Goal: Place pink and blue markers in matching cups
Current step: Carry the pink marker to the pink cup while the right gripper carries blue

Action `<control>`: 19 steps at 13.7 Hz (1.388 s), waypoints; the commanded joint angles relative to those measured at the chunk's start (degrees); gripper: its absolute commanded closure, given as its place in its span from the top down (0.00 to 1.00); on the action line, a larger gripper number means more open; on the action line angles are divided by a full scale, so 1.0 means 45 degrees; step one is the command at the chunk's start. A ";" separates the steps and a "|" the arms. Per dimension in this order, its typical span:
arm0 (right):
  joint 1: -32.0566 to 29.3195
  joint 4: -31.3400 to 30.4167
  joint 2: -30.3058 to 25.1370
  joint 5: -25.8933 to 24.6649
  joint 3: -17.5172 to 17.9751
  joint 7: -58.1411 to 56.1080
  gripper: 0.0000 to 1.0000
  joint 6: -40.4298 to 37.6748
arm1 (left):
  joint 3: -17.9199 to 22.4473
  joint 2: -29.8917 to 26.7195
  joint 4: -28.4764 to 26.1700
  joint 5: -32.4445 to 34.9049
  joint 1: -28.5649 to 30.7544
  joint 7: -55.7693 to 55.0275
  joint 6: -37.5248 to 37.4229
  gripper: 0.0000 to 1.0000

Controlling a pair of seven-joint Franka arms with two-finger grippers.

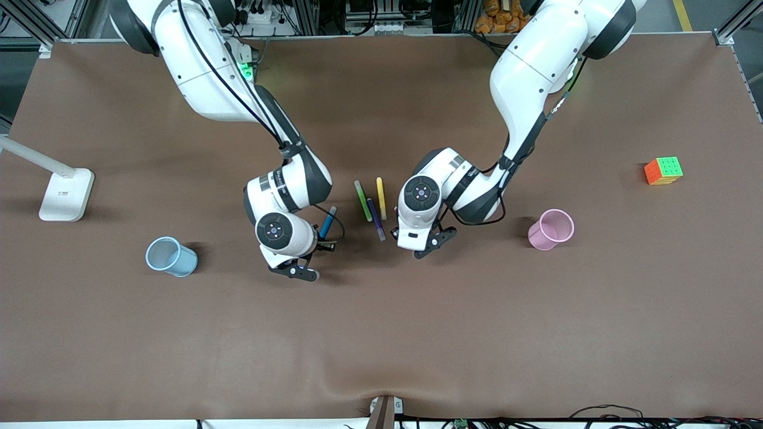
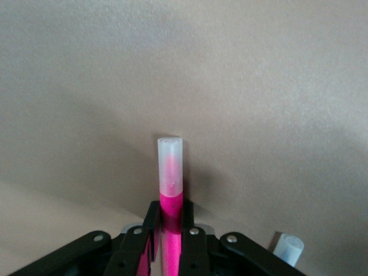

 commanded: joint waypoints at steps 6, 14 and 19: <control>-0.0236 0.0051 -0.0157 0.0194 -0.0115 -0.0052 0.00 -0.0242 | -0.0376 -0.0968 -0.0005 -0.1208 0.1860 0.0202 -0.1002 0.00; -0.1737 0.1594 -0.1581 0.0077 -0.0252 -0.2956 0.00 -0.3056 | -0.4278 -0.1516 -0.0005 -0.3985 0.7930 0.0085 -0.3032 0.00; -0.3709 0.1555 -0.2792 0.0116 -0.0232 -0.7056 0.00 -0.3622 | -0.5572 -0.1517 -0.0064 -0.5175 1.0592 0.0085 -0.3932 0.00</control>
